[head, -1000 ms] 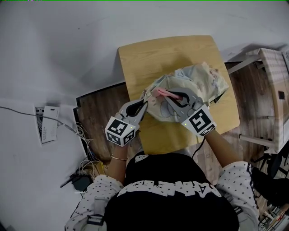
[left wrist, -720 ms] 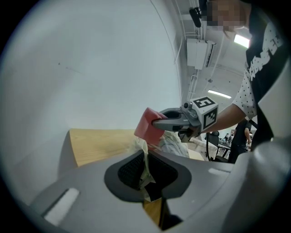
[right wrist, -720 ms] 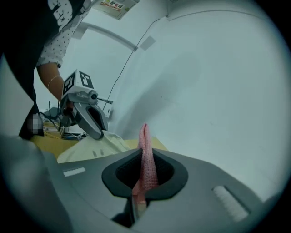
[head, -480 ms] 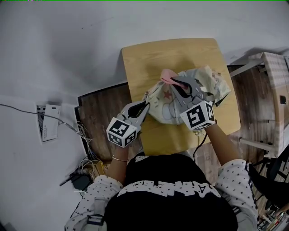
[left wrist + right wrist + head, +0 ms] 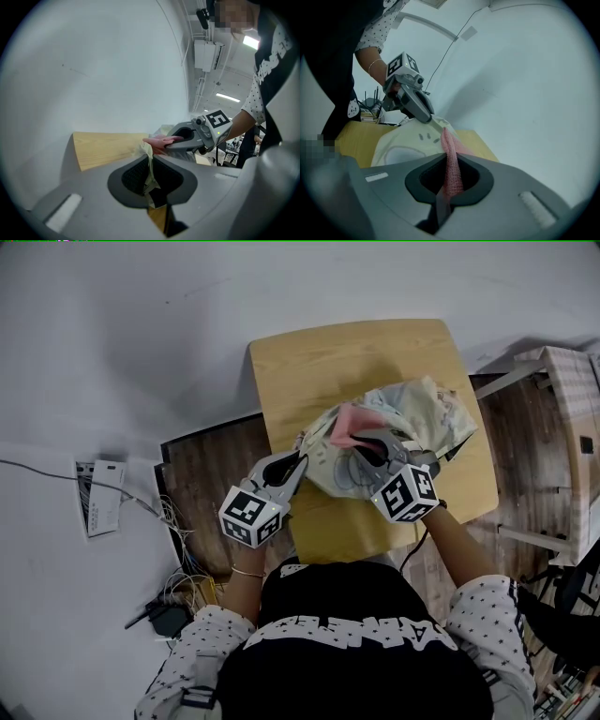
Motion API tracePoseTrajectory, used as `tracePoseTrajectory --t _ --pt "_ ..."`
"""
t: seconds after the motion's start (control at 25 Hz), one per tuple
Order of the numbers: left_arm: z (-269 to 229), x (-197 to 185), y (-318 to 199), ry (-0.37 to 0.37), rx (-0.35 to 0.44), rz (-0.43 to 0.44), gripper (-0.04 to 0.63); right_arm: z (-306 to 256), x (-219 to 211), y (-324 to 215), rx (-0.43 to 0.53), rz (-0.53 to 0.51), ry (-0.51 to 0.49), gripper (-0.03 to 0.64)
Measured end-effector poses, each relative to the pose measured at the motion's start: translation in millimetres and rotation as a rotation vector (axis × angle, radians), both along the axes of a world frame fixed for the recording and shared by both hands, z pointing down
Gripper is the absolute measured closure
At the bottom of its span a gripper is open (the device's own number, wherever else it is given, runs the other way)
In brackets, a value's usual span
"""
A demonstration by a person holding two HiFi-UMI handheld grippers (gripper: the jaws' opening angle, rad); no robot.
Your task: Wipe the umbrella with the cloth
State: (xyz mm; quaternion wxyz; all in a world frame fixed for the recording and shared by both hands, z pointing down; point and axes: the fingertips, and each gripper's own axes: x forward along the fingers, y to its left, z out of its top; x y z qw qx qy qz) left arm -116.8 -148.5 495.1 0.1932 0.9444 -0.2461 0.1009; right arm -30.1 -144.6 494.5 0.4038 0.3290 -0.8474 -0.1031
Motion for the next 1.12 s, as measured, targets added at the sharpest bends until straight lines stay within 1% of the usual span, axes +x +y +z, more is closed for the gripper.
tracePoseTrajectory --t 0.48,0.92,1.12 --pt "-1.9 0.7 2.4 -0.003 0.002 -0.014 0.571 18.3 -9.6 57.0 -0.115 -0.049 -0.040 0.584" --pt "-2.9 2.0 4.2 -0.007 0.006 -0.029 0.571 28.0 -13.8 95.7 -0.194 -0.074 -0.081 0.584" --pt "-3.2 3.5 4.8 -0.008 0.008 -0.035 0.571 34.8 -15.0 116.6 -0.239 -0.124 -0.063 0.584"
